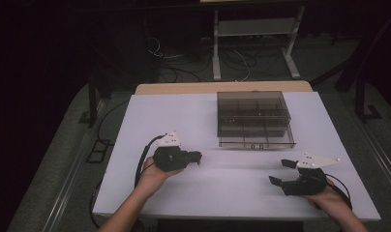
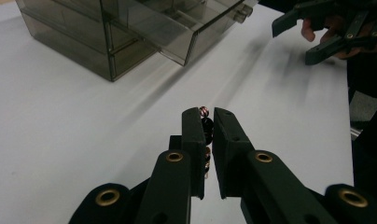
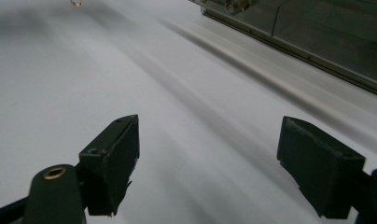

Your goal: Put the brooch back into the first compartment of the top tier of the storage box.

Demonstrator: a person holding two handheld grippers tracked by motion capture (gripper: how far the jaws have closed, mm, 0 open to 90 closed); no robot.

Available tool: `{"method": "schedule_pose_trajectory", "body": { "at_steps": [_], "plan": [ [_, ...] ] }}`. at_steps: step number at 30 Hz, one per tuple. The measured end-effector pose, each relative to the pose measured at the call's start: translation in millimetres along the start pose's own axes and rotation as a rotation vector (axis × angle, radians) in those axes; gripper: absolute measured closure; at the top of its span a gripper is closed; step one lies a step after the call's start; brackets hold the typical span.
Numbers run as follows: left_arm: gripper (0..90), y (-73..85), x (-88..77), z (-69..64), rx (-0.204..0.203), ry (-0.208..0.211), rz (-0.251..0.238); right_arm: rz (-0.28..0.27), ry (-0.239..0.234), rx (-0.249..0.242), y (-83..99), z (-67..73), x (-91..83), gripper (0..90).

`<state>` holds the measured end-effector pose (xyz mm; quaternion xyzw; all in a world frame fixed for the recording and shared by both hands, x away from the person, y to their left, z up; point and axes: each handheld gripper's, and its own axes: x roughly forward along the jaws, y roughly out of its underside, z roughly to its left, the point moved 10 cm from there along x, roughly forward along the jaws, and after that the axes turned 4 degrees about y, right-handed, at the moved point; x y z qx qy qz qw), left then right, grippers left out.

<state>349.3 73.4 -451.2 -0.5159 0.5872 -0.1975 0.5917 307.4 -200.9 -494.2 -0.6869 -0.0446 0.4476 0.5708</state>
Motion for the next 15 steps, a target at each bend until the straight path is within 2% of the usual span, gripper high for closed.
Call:
{"method": "schedule_pose_trajectory", "body": {
  "at_steps": [9,15],
  "plan": [
    [82.7,-15.4,-0.7,0.0,0.025,0.005,-0.032,0.001,0.000,-0.001,0.1,0.3,0.1,20.5],
    [82.7,-22.9,-1.1,2.4,0.025,0.008,-0.048,0.002,0.001,0.001,-0.1,0.6,0.6,20.5]
  ]
}}
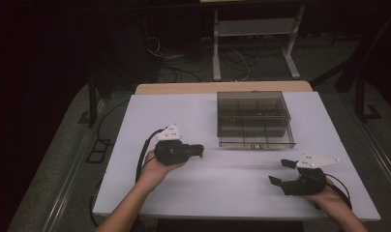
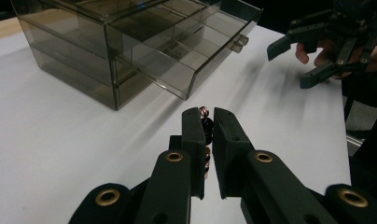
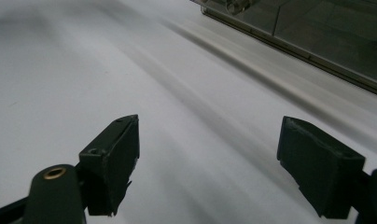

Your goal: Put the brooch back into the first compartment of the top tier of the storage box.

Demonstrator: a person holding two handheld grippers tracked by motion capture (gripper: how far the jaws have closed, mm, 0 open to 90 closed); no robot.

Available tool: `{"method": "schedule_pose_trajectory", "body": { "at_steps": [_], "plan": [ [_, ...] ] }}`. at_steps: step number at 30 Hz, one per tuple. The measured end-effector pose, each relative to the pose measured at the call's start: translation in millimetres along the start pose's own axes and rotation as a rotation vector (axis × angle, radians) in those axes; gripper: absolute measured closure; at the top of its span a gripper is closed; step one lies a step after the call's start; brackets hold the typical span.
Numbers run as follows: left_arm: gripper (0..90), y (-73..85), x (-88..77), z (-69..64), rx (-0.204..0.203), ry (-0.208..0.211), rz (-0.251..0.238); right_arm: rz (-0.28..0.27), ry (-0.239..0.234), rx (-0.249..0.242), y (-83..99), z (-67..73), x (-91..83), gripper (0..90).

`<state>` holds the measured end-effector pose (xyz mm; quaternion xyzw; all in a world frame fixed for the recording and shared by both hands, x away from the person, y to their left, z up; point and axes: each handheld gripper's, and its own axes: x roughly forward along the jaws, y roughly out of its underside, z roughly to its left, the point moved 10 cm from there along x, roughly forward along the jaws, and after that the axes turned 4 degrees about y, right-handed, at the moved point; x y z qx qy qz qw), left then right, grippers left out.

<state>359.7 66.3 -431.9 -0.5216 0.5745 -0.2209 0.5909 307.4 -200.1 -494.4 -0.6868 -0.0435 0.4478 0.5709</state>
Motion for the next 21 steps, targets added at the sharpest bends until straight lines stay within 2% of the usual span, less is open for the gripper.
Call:
{"method": "schedule_pose_trajectory", "body": {
  "at_steps": [21],
  "plan": [
    [82.6,-27.8,5.4,5.4,0.021,0.016,-0.041,0.002,-0.002,0.002,0.4,0.3,0.6,20.5]
  ]
}}
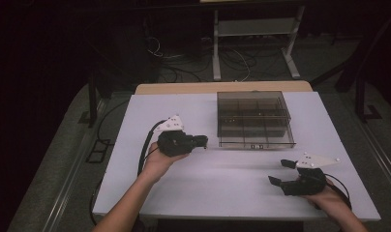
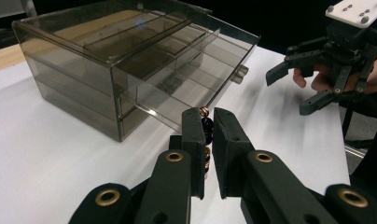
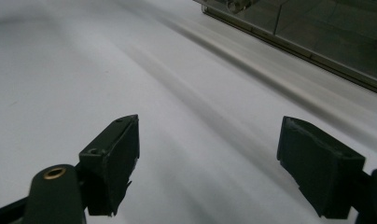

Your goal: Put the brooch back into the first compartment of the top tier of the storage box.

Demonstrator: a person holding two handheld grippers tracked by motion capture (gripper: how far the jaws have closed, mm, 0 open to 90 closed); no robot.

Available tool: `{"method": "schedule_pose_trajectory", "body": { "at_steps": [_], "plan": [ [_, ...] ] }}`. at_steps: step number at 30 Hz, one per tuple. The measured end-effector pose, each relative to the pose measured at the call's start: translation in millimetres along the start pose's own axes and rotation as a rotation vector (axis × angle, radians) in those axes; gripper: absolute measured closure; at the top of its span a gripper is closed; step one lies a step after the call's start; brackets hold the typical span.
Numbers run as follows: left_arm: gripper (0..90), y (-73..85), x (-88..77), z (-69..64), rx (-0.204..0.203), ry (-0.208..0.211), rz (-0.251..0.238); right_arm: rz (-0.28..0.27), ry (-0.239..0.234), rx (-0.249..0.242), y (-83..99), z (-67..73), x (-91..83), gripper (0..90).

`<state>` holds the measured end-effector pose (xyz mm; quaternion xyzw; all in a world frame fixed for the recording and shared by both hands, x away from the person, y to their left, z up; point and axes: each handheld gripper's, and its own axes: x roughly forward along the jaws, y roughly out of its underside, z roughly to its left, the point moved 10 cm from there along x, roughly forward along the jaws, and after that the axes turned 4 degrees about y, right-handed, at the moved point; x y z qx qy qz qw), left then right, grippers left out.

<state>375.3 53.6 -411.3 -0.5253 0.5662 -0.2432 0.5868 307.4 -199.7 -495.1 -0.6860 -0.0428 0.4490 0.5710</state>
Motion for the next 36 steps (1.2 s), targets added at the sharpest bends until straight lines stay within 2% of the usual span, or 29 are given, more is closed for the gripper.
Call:
{"method": "schedule_pose_trajectory", "body": {
  "at_steps": [14,27,36],
  "plan": [
    [82.6,-21.0,5.5,1.0,0.015,0.019,-0.033,0.001,0.001,0.002,0.1,-0.3,0.1,20.5],
    [82.6,-34.4,14.2,1.2,0.030,0.027,-0.036,0.000,0.002,0.000,0.0,-0.4,0.4,20.5],
    [82.6,-44.6,29.2,0.8,0.050,0.038,-0.030,0.001,0.001,0.000,0.3,-0.4,0.4,20.5]
  ]
}}
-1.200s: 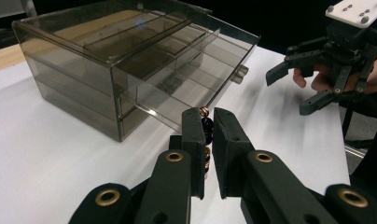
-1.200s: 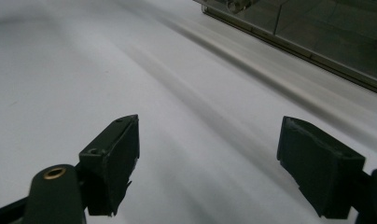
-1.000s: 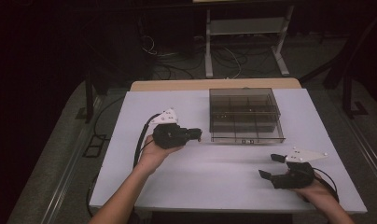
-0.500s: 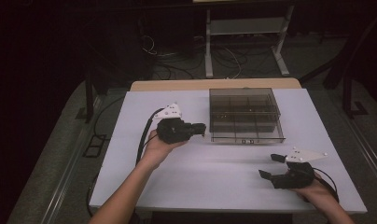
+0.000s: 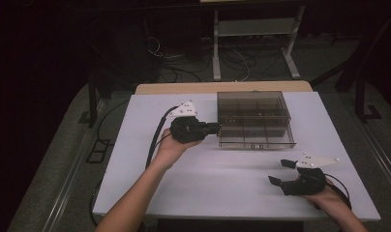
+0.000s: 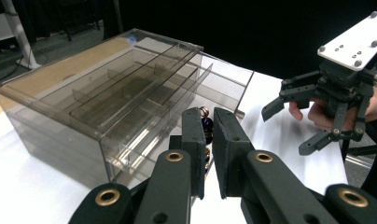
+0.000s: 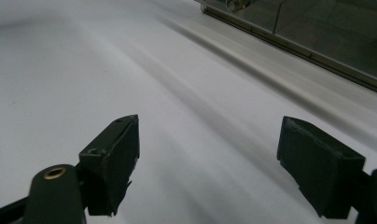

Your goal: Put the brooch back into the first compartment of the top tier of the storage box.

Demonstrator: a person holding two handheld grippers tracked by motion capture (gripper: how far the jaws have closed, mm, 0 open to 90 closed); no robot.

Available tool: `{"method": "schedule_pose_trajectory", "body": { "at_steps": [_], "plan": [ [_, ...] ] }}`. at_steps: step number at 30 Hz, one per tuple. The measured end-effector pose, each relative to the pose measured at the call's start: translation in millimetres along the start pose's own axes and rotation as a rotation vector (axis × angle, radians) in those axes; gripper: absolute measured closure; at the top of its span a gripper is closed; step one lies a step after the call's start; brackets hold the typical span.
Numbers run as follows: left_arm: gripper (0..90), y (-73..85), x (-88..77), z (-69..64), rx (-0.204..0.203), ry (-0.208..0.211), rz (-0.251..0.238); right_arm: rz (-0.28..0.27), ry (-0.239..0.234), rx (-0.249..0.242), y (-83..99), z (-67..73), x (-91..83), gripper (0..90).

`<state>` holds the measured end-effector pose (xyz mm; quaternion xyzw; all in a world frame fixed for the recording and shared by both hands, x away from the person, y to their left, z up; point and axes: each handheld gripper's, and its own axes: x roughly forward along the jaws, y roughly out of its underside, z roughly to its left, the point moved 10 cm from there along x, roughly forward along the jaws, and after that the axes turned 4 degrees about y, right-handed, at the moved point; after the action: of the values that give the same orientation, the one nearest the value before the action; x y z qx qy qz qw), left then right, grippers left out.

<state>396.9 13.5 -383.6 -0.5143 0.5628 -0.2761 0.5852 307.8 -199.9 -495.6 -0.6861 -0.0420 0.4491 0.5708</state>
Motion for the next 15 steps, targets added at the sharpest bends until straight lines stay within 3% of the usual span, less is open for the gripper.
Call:
{"method": "schedule_pose_trajectory", "body": {
  "at_steps": [12,15],
  "plan": [
    [82.5,4.9,26.0,7.5,-0.002,-0.019,0.059,0.000,-0.001,0.001,0.2,-0.2,-0.5,20.5],
    [82.5,7.4,31.9,10.3,0.013,-0.035,0.087,-0.001,-0.001,0.002,0.1,-0.3,-0.8,20.5]
  ]
}}
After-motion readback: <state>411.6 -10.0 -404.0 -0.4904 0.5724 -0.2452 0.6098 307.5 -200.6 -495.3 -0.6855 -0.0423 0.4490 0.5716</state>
